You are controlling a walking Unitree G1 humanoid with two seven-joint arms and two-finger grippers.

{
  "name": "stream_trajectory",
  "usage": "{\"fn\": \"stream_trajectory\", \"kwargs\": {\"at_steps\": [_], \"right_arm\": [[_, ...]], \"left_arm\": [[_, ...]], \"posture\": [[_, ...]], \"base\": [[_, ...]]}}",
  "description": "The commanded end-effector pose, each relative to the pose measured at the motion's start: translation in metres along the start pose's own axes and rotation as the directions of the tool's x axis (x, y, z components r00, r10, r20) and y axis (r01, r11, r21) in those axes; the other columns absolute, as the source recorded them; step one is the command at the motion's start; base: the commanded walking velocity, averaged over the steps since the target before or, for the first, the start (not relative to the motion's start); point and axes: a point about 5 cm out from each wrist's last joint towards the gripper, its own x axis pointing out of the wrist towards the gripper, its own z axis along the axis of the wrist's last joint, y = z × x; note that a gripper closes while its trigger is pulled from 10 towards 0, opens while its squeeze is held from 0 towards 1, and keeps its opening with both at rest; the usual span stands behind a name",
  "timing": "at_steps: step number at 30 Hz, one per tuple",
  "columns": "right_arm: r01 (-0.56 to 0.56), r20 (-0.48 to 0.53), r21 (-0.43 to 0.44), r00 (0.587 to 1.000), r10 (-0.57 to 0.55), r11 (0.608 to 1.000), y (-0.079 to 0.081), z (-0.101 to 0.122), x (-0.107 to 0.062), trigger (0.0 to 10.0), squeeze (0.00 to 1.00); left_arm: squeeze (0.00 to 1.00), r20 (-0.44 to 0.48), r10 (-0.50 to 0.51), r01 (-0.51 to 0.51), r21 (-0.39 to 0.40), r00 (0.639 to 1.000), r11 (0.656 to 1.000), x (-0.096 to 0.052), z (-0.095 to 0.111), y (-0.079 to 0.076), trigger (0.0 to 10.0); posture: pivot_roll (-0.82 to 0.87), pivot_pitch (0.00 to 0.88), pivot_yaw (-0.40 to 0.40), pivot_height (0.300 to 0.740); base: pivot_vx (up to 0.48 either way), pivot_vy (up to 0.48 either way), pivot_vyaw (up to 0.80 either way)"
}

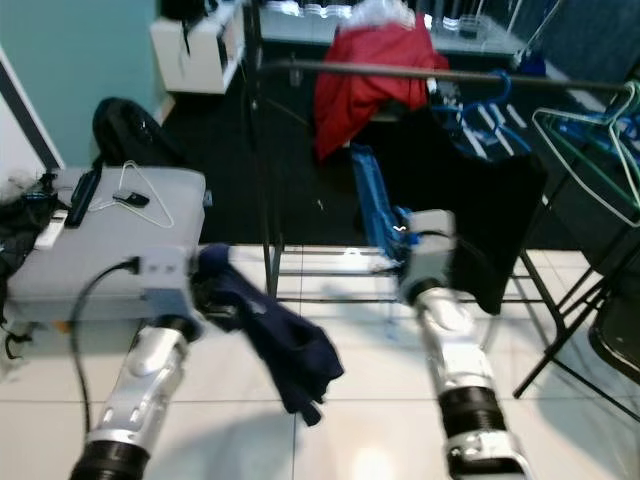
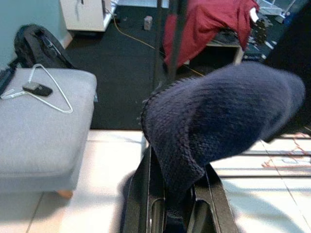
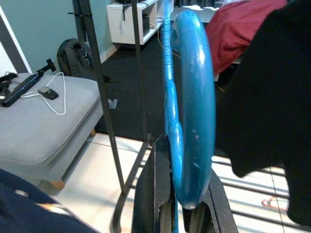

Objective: Hang hanger

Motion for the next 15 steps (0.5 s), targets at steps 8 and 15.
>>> {"fn": "stream_trajectory", "kwargs": {"at_steps": [8,15], "right_arm": [[0.024,-0.005,0.003,1.000,-0.024,1.000,-0.0128,-0.0029,-0.0075,10.0,0.00],[0.027,0.003,-0.002,1.000,-0.027,1.000,-0.0154,0.0008,-0.0067,10.0,0.00]], "left_arm": [[0.00,0.036,-0.021,0.022,-0.013,0.999,1.000,0.0018,0.0051,-0.0085,10.0],[0.00,0.034,-0.024,0.024,-0.008,0.999,1.000,0.0023,0.0047,-0.0092,10.0]], "posture": [[-0.12,0.044,-0.062,0.740],[-0.12,0.048,-0.062,0.740]], "base": [[0.450,0.000,0.00],[0.450,0.000,0.00]]}}
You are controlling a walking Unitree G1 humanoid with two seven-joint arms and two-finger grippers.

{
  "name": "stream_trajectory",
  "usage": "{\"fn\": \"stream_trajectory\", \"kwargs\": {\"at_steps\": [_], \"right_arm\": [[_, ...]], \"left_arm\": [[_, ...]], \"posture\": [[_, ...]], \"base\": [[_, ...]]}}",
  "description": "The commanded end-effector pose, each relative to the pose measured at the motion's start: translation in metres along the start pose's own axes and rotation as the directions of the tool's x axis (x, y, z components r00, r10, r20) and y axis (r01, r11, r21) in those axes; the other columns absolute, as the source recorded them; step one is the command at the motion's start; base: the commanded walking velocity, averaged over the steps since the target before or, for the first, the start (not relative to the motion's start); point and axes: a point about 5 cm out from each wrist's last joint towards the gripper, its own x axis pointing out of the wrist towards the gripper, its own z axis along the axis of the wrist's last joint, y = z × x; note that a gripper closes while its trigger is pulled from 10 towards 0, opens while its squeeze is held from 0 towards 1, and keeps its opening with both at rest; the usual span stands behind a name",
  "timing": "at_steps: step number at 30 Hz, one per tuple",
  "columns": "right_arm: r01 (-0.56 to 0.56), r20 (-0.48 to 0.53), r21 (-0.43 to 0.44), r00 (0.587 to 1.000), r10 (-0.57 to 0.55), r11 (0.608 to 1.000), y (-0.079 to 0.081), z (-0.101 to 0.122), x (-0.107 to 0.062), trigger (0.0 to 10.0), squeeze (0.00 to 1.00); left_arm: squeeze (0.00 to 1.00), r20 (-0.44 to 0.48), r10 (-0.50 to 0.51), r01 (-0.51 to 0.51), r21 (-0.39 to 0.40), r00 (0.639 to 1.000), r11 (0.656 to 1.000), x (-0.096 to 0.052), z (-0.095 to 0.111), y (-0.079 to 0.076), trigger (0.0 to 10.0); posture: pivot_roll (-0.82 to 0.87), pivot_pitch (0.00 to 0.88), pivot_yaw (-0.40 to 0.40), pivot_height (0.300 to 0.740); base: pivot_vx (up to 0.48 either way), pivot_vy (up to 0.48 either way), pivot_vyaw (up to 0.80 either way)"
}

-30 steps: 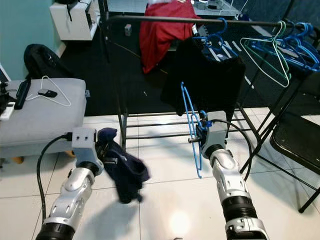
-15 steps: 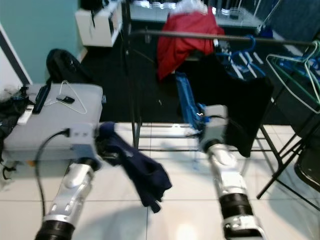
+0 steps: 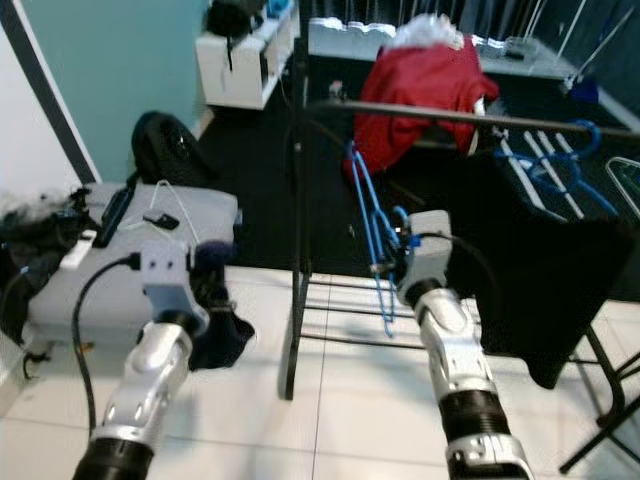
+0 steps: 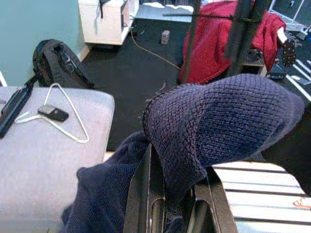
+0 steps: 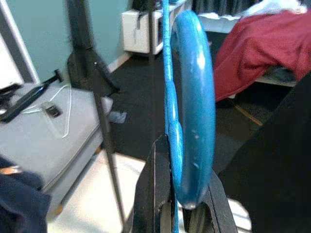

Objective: Hang hanger

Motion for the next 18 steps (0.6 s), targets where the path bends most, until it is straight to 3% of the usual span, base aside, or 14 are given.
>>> {"fn": "stream_trajectory", "kwargs": {"at_steps": [1,6,9,18], "right_arm": [[0.023,0.001,0.010,1.000,-0.023,1.000,-0.007,0.001,-0.001,10.0,0.00],[0.027,0.006,0.008,1.000,-0.027,1.000,-0.009,0.004,-0.001,10.0,0.00],[0.094,0.045,-0.023,0.995,-0.092,0.995,-0.020,0.022,0.004,10.0,0.00],[0.137,0.102,-0.001,0.985,-0.136,0.991,-0.025,0.043,0.008,10.0,0.00]], "left_arm": [[0.00,0.014,-0.021,0.021,-0.003,1.000,1.000,0.001,0.002,-0.006,10.0],[0.00,0.012,-0.024,0.024,-0.001,1.000,1.000,0.001,0.002,-0.006,10.0],[0.00,0.013,-0.041,0.041,0.002,0.999,0.999,0.003,0.003,-0.010,10.0],[0.00,0.014,-0.065,0.065,0.006,0.998,0.998,0.004,0.003,-0.014,10.0]], "posture": [[-0.12,0.051,-0.060,0.740],[-0.12,0.051,-0.060,0.740],[-0.12,0.065,-0.054,0.740],[-0.12,0.071,-0.045,0.740]], "base": [[0.450,0.000,0.00],[0.450,0.000,0.00],[0.450,0.000,0.00],[0.450,0.000,0.00]]}}
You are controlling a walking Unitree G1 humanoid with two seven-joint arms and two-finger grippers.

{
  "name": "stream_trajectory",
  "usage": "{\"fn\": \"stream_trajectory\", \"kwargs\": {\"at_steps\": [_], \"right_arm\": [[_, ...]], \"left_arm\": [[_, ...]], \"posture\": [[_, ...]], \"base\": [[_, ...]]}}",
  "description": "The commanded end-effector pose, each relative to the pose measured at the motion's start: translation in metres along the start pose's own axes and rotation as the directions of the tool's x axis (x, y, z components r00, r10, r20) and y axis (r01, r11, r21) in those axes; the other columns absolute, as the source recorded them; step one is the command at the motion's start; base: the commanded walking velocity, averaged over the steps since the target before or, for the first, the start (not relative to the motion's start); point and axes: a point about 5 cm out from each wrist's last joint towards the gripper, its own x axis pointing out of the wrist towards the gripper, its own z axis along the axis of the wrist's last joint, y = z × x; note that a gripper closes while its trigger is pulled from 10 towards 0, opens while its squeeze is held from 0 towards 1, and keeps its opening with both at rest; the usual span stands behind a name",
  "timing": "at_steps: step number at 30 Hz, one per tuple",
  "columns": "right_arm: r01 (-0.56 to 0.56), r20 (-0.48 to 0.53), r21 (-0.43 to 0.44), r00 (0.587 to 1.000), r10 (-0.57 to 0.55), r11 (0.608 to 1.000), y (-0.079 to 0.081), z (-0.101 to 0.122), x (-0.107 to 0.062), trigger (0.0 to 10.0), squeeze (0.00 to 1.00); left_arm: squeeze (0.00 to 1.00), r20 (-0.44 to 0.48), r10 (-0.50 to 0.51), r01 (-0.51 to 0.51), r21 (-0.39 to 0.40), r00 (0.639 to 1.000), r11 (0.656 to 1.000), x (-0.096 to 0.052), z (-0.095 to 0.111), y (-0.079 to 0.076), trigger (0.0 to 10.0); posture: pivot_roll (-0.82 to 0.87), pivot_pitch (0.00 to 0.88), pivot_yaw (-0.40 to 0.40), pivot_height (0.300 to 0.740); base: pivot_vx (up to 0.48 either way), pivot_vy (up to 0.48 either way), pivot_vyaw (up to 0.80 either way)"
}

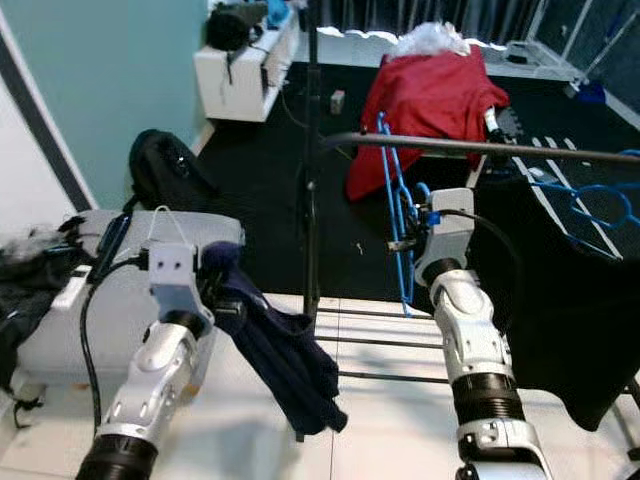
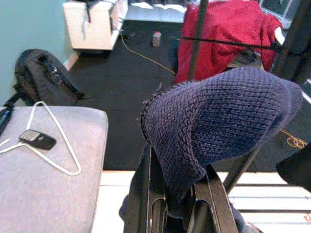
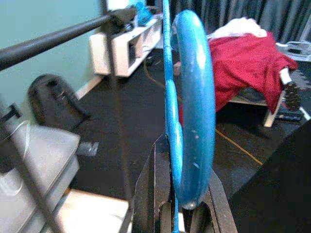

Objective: Hang hanger

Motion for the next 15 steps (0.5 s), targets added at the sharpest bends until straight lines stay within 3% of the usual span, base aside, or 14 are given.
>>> {"fn": "stream_trajectory", "kwargs": {"at_steps": [1,4,15], "right_arm": [[0.033,0.034,0.025,0.999,-0.034,0.999,-0.007,0.011,0.002,10.0,0.00],[0.038,0.051,0.032,0.998,-0.040,0.999,-0.007,0.017,0.003,10.0,0.00],[0.026,0.096,0.049,0.995,-0.030,0.998,-0.005,0.032,0.005,10.0,0.00]], "left_arm": [[0.00,0.016,-0.027,0.027,0.007,1.000,1.000,0.002,0.003,-0.006,10.0],[0.00,0.014,-0.039,0.039,0.008,0.999,0.999,0.002,0.002,-0.008,10.0],[0.00,0.014,-0.091,0.091,0.001,0.996,0.996,-0.003,0.000,-0.014,10.0]], "posture": [[-0.12,0.071,-0.045,0.740],[-0.12,0.074,-0.042,0.740],[-0.13,0.082,-0.041,0.740]], "base": [[0.450,0.000,0.00],[0.438,0.000,0.00],[0.000,0.000,0.00]]}}
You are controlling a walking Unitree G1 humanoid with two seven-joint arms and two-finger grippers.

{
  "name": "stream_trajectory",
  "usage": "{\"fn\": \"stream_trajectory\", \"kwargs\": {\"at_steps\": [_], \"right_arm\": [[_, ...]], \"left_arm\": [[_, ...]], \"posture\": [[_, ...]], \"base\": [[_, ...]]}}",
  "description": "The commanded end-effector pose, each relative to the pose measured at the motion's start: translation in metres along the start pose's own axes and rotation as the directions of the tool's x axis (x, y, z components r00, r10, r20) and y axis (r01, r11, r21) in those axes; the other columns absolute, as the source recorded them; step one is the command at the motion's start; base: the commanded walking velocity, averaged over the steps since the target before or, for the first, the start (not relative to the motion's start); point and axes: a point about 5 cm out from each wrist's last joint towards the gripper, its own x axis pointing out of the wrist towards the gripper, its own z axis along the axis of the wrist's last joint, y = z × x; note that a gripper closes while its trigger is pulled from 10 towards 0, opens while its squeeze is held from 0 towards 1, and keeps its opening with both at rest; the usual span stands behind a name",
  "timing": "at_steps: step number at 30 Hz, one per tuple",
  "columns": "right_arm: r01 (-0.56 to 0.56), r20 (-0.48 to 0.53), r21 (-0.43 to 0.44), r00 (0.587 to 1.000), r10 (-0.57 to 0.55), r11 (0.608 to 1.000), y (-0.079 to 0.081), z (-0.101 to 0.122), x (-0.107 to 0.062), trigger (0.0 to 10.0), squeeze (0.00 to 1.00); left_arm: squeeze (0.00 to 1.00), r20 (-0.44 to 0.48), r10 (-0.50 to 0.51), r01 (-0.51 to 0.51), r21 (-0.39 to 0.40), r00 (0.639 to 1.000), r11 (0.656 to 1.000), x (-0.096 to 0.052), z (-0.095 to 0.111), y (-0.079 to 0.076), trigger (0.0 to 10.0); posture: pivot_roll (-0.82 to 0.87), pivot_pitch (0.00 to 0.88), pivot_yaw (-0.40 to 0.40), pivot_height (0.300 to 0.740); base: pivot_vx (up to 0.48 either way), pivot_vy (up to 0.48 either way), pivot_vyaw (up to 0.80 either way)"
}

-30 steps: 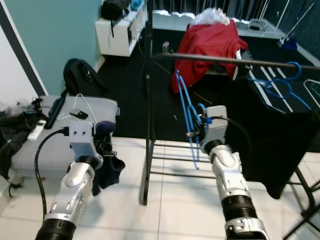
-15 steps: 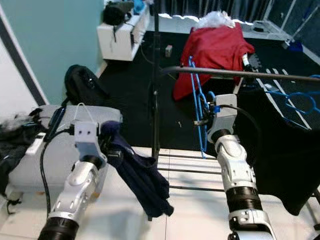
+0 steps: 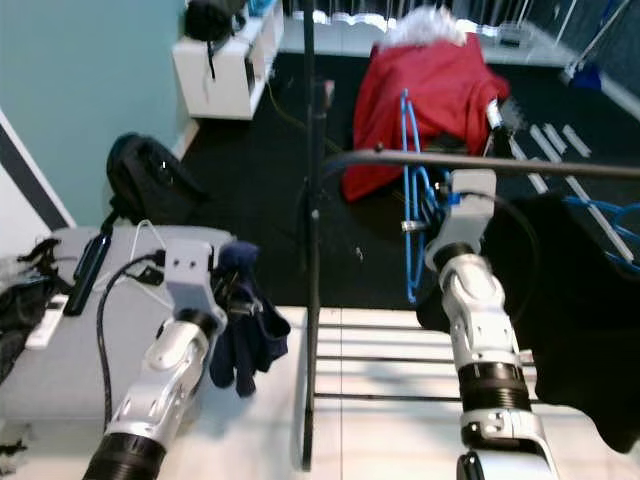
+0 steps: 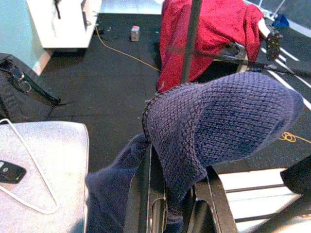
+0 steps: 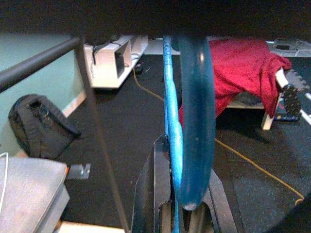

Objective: Hang hanger

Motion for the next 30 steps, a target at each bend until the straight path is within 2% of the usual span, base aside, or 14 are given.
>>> {"fn": "stream_trajectory", "kwargs": {"at_steps": [1,10,11,13,14,16,17,19,20,29,30], "right_arm": [[0.000,0.038,0.012,0.999,-0.001,1.000,0.000,0.010,0.001,10.0,0.00],[-0.017,0.010,0.029,1.000,0.017,0.999,0.011,0.000,-0.004,10.0,0.00],[-0.026,-0.023,0.027,0.999,0.026,0.999,0.015,-0.014,-0.014,10.0,0.00],[-0.026,-0.023,0.027,0.999,0.026,0.999,0.015,-0.014,-0.014,10.0,0.00],[-0.028,-0.038,0.031,0.999,0.029,0.999,0.018,-0.026,-0.026,10.0,0.00],[-0.028,-0.038,0.031,0.999,0.029,0.999,0.018,-0.026,-0.026,10.0,0.00],[-0.031,-0.027,0.007,0.999,0.031,1.000,0.019,-0.034,-0.038,10.0,0.00],[-0.031,-0.027,0.007,0.999,0.031,1.000,0.019,-0.034,-0.038,10.0,0.00],[-0.036,0.006,-0.029,0.999,0.036,0.999,0.022,-0.035,-0.049,10.0,0.00],[-0.026,0.050,-0.058,0.998,0.029,0.998,0.022,-0.030,-0.055,10.0,0.00],[-0.007,0.115,-0.056,0.993,0.014,0.998,0.021,-0.016,-0.053,10.0,0.00]], "left_arm": [[0.00,0.009,-0.016,0.016,0.002,1.000,1.000,-0.003,0.000,-0.003,10.0],[0.00,0.006,-0.015,0.015,0.010,1.000,1.000,-0.004,-0.002,-0.001,10.0],[0.00,0.005,-0.016,0.016,0.012,1.000,1.000,-0.004,-0.002,-0.001,10.0],[0.00,0.005,-0.016,0.016,0.012,1.000,1.000,-0.004,-0.002,-0.001,10.0],[0.00,0.004,-0.019,0.019,0.013,1.000,1.000,-0.005,-0.002,-0.001,10.0],[0.00,0.004,-0.019,0.019,0.013,1.000,1.000,-0.005,-0.002,-0.001,10.0],[0.00,0.002,-0.029,0.029,0.022,1.000,0.999,-0.005,-0.003,-0.002,10.0],[0.00,0.002,-0.029,0.029,0.022,1.000,0.999,-0.005,-0.003,-0.002,10.0],[0.00,0.001,-0.044,0.044,0.024,0.999,0.999,-0.006,-0.003,-0.003,10.0],[0.00,0.002,-0.059,0.059,0.025,0.998,0.998,-0.006,-0.002,-0.005,10.0],[0.00,-0.001,-0.086,0.086,0.032,0.996,0.996,-0.006,-0.002,-0.008,10.0]], "posture": [[-0.13,0.082,-0.041,0.740],[-0.13,0.084,-0.040,0.740],[-0.13,0.087,-0.045,0.740],[-0.13,0.087,-0.045,0.740],[-0.13,0.092,-0.045,0.740],[-0.13,0.092,-0.045,0.740],[-0.13,0.092,-0.045,0.740],[-0.13,0.092,-0.045,0.740],[-0.13,0.094,-0.034,0.740],[-0.13,0.094,-0.033,0.740],[-0.14,0.096,-0.026,0.740]], "base": [[0.000,0.000,0.00],[0.000,0.000,0.00],[0.000,0.000,0.00],[0.000,0.000,0.00],[0.000,0.000,0.00],[0.000,0.000,0.00],[0.000,0.000,0.00],[0.000,0.000,0.00],[0.000,0.000,0.00],[0.000,0.000,0.00],[0.000,0.000,0.00]]}}
